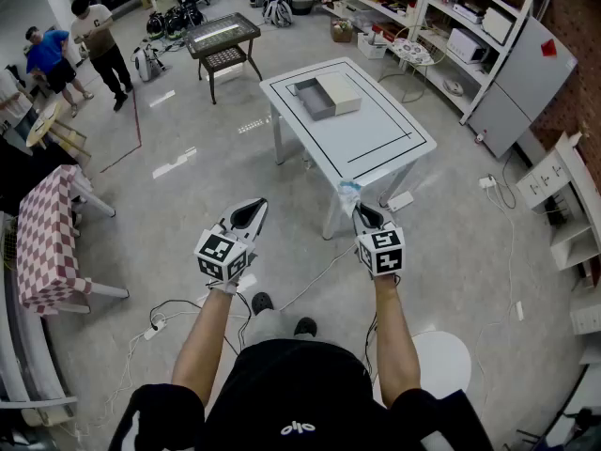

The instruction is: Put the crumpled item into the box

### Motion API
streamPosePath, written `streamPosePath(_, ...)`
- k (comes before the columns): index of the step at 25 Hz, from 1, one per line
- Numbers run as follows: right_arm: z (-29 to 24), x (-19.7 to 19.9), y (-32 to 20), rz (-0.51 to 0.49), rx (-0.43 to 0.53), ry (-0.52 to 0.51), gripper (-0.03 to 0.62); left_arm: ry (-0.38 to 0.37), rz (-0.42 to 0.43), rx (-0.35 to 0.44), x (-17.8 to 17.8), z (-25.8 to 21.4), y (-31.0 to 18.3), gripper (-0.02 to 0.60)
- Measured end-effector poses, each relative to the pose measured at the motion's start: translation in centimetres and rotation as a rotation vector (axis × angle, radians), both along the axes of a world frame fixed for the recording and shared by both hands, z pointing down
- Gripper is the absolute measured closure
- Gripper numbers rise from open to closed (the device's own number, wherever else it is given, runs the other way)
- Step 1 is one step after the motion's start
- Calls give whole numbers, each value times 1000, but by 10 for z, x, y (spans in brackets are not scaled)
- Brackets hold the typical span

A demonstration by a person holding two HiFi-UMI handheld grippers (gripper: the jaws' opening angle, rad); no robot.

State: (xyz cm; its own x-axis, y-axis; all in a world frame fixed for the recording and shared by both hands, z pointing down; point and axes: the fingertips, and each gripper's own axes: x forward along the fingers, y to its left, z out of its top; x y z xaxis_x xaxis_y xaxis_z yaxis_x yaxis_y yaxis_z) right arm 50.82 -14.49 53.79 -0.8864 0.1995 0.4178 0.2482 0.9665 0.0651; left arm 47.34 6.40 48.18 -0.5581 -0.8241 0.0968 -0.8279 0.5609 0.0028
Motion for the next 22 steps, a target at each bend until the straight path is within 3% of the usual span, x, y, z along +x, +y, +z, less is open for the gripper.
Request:
streamPosePath(12,-2,-7,6,-7,-18,-6,553,14,-3,4,-8,7,2,574)
streamPosePath(22,6,-73,-5,16,-12,3,553,11,23,22,-81,9,-11,574)
